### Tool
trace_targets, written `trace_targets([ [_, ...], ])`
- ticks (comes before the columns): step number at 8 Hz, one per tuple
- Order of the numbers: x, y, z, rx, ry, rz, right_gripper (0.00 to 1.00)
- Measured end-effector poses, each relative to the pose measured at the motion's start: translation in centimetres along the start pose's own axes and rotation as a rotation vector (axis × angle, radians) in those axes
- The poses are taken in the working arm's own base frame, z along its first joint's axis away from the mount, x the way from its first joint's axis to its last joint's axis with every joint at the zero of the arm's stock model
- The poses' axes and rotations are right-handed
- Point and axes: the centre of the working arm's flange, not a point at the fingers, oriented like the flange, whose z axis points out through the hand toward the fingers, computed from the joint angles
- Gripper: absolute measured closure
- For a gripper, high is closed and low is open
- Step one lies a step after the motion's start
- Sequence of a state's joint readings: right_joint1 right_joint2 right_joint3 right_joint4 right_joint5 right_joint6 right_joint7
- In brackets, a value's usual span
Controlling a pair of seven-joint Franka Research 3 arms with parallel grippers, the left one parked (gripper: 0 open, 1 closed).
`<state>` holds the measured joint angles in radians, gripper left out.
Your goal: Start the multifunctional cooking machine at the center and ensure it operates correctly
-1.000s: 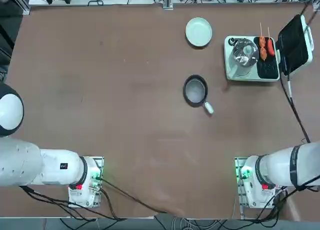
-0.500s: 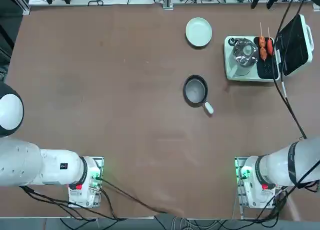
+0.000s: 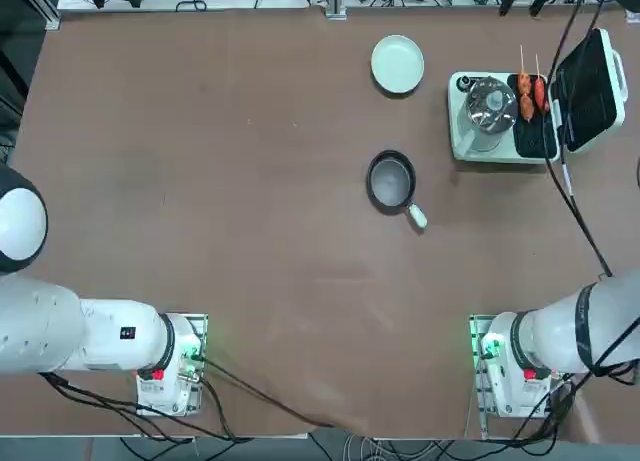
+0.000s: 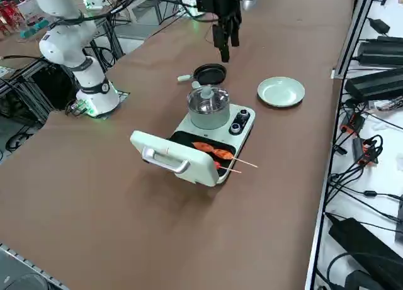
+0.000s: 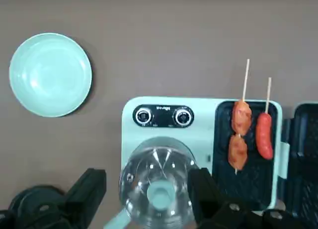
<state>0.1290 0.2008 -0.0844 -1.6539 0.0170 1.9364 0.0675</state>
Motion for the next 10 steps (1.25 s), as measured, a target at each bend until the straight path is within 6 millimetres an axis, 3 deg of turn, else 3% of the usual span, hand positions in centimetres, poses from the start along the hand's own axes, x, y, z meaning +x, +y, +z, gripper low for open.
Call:
trace_targets([
  [4,2.6,-1.8,10.1,-0.011,0.007,-0.022,0.03],
  [7,2.7,-2.6,16.9,-0.011,0.061,-0.023,0.06],
  [10,2.2,-2.6,21.1,0.023,0.026,0.034,0.13],
])
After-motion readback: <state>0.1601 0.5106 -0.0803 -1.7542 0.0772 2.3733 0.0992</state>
